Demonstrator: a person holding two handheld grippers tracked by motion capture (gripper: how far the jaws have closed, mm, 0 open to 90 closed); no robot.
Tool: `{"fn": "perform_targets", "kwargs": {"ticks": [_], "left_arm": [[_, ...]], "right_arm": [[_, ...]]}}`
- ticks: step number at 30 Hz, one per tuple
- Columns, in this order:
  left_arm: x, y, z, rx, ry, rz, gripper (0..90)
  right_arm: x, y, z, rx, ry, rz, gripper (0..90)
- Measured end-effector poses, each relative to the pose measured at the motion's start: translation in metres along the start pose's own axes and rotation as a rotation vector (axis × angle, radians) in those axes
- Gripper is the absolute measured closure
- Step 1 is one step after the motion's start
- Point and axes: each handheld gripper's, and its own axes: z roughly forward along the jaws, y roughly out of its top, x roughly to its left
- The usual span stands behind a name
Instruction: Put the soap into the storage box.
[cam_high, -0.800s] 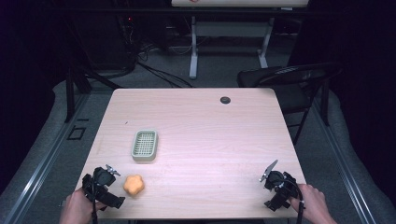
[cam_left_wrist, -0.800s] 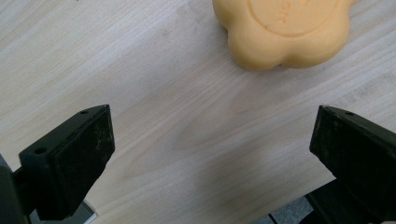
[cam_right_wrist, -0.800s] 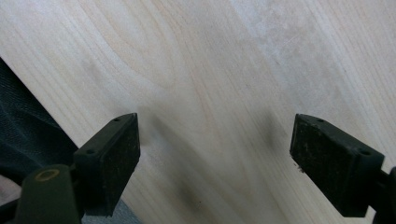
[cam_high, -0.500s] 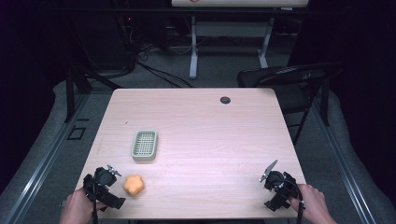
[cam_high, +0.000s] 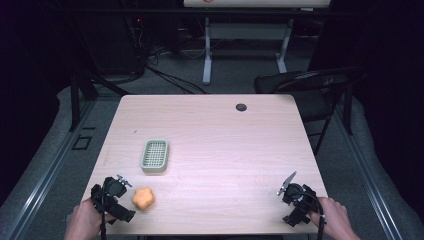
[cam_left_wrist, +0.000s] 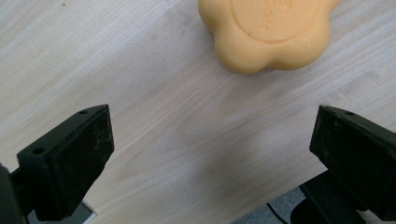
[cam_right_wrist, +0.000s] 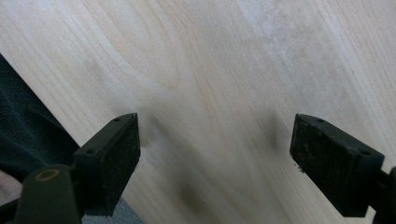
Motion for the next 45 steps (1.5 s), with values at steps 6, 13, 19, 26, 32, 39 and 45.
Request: {"fn": "perform_targets", "kwargs": {"ticks": [6,13,19,26,32,39,45], "left_arm": [[-0.003,0.007,-0.001,-0.003,-0.006,0.015,0.0],[-0.008,0.013,0.001,0.008,-0.013,0.032,0.0],[-0.009,0.022,0.0,0.014,0.004,0.042,0.0],[-0.01,0.03,0.003,0.01,-0.031,0.064,0.0],[-0.009,0.035,0.006,0.018,-0.041,0.069,0.0],[-0.008,0.043,0.008,0.016,-0.043,0.07,0.0],[-0.008,0.049,0.013,0.035,-0.051,0.08,0.0]], "right_arm": [[0.0,0.0,0.0,-0.004,0.006,0.003,15.8],[0.0,0.0,0.0,-0.001,0.006,0.006,15.8],[0.0,0.0,0.002,0.005,0.007,0.0,15.9],[0.0,0.0,0.001,0.002,0.006,0.003,15.9],[-0.001,0.0,0.002,-0.002,0.012,0.006,15.9],[-0.001,0.0,0.002,0.011,0.012,0.0,15.9],[-0.001,0.0,0.002,0.007,0.01,0.007,15.9]]}}
